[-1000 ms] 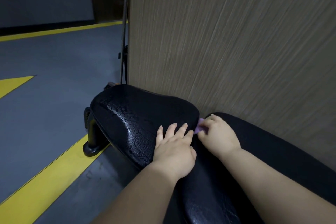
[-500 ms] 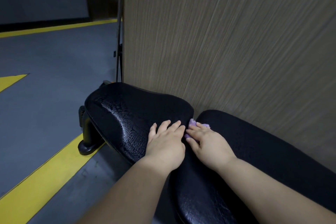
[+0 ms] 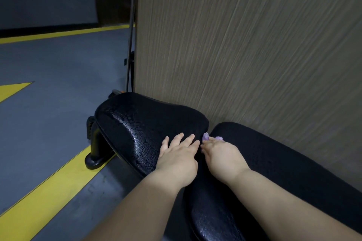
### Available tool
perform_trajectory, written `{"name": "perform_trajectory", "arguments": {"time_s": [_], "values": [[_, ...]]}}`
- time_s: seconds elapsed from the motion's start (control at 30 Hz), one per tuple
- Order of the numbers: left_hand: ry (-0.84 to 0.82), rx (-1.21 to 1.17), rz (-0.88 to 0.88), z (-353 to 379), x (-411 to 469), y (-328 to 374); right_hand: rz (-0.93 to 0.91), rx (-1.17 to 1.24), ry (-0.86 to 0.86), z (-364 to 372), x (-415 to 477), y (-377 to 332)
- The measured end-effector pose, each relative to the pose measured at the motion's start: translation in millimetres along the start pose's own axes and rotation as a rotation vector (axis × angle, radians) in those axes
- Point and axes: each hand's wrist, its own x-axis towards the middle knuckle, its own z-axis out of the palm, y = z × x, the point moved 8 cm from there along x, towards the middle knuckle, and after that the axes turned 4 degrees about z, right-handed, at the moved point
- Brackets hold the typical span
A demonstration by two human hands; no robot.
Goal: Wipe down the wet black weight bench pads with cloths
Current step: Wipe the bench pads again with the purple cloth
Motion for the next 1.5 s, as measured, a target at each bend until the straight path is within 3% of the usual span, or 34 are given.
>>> {"name": "perform_trajectory", "arguments": {"time_s": [0.2,0.4,0.53,0.9,1.17,1.33,1.5], "values": [[-0.037,-0.010,0.015,4.0,-4.3,2.3,-0.117,0.179,0.243,-14.7,-26.3,-9.1],[0.017,-0.059,0.030,-5.7,-8.9,0.5,-0.208,0.310,0.376,-18.3,-47.8,-10.2],[-0.013,-0.034,0.027,-3.7,-14.3,-0.5,-0.164,0.437,0.262,-12.5,-38.8,-0.3],[-0.190,-0.006,0.021,7.9,-36.9,7.6,-0.125,0.405,0.081,-9.6,-50.7,-10.1],[-0.170,0.000,0.159,2.4,-60.1,9.0,-0.227,0.650,0.197,-2.2,-89.5,-12.6],[-0.022,-0.078,0.041,-4.5,-61.2,4.2,-0.224,0.634,0.151,2.8,-78.9,-10.3],[-0.070,-0.113,-0.085,3.6,-57.6,3.3,-0.179,0.581,0.093,6.9,-64.0,-10.5]]}}
